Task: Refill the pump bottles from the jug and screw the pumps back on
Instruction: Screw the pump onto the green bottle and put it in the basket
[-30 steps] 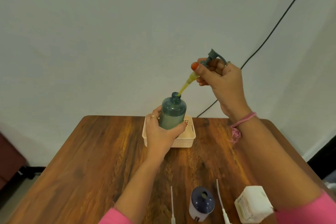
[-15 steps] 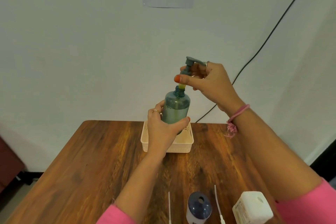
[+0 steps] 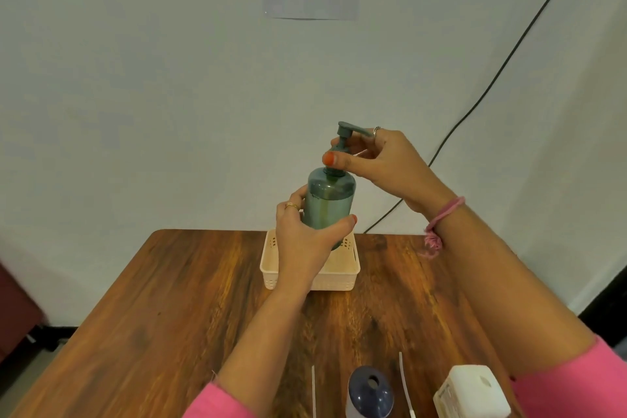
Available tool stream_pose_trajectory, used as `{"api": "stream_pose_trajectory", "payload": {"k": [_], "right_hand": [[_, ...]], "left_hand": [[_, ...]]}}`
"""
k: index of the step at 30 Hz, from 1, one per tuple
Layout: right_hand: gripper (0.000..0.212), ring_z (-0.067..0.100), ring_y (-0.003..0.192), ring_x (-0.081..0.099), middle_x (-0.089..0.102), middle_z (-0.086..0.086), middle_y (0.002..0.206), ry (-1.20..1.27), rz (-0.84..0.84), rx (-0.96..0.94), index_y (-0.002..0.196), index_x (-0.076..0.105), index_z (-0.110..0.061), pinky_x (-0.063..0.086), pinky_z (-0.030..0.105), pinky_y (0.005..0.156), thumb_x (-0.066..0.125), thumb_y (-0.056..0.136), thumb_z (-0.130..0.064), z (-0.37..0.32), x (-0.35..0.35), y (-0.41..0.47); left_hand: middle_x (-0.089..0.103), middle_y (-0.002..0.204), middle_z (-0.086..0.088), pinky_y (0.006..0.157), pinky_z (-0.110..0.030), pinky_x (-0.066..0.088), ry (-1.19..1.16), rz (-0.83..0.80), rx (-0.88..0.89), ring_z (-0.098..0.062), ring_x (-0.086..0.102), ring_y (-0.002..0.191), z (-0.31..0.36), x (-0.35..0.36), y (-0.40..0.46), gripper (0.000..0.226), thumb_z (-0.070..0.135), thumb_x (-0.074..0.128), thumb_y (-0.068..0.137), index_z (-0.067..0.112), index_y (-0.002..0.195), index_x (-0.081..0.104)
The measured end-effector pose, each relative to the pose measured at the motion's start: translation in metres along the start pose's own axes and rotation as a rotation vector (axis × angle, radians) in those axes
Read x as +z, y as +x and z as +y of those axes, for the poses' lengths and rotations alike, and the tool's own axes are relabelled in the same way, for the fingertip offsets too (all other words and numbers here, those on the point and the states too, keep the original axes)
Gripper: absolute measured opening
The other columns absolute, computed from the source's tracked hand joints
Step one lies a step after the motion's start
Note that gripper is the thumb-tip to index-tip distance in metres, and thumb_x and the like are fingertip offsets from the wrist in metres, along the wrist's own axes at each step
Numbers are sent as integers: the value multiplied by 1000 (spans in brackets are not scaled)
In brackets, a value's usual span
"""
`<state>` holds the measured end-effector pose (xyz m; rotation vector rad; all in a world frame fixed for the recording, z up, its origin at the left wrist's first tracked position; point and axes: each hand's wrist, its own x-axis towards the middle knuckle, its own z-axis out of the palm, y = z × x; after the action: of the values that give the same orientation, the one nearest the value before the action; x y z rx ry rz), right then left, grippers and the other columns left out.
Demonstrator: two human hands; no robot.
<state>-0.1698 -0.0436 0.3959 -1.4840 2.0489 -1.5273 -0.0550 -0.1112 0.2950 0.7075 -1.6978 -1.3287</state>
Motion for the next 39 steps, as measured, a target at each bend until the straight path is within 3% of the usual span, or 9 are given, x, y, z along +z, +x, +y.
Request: {"api": "stream_pose_trajectory", "payload": {"k": [7,12,16,19,23,27,32,35,39], "right_hand": [[33,10,102,67,71,-2,110,185,-173,1,115,65,-16,53,23,88,71,82,-13,9,-9,0],[31,12,85,70,71,-2,95,186,1,31,96,64,-17,57,28,80,80,71,-23,13,8,2],[47,13,92,67,62,-7,113,93,-80,105,114,56,-24,54,30,84,76,74,-38,15,10,3],[45,12,104,64,59,-9,125,157,-205,73,126,55,-30,55,28,86,70,83,-29,16,9,2],[32,15,105,64,64,3,119,337,-43,91,109,65,-18,57,36,83,75,79,-19,18,25,1],[46,18,104,63,62,-1,112,268,52,164,104,61,-19,53,46,91,82,68,-37,20,40,4],[39,10,113,59,58,-7,127,355,-176,113,122,60,-26,56,35,86,69,84,-20,20,29,0],[31,14,104,65,64,-2,119,372,-86,100,112,67,-20,57,33,83,71,82,-15,19,34,-1],[41,17,103,64,63,-1,115,285,-4,160,111,63,-15,54,40,89,78,75,-25,19,47,2]], "left_hand": [[46,121,4,89,-39,57,-20,12,-11,-4,51,103,1,2,5,73,28,88,63,37,120,44],[45,122,4,91,-38,56,7,28,-12,-12,49,112,0,2,7,76,26,88,65,31,128,45],[45,124,3,91,-38,56,22,36,-21,-13,49,115,-3,1,8,77,27,88,65,30,129,45],[46,124,3,91,-38,56,27,40,-17,-12,49,113,-5,-1,9,78,28,88,65,29,130,46],[45,122,3,90,-41,56,9,50,-16,-12,50,111,-6,-2,9,77,25,89,63,30,127,47],[44,123,3,91,-43,56,34,56,-23,-14,50,114,-10,-4,9,81,26,89,63,25,131,46],[45,123,3,90,-42,56,27,56,-27,-16,50,114,-12,-8,10,77,29,89,63,32,126,45],[45,123,2,90,-41,57,21,55,-23,-16,51,113,-12,-10,9,75,27,89,63,33,122,44],[45,125,0,89,-43,57,11,45,-40,-17,52,114,-16,-15,9,78,25,90,63,28,127,46]]}}
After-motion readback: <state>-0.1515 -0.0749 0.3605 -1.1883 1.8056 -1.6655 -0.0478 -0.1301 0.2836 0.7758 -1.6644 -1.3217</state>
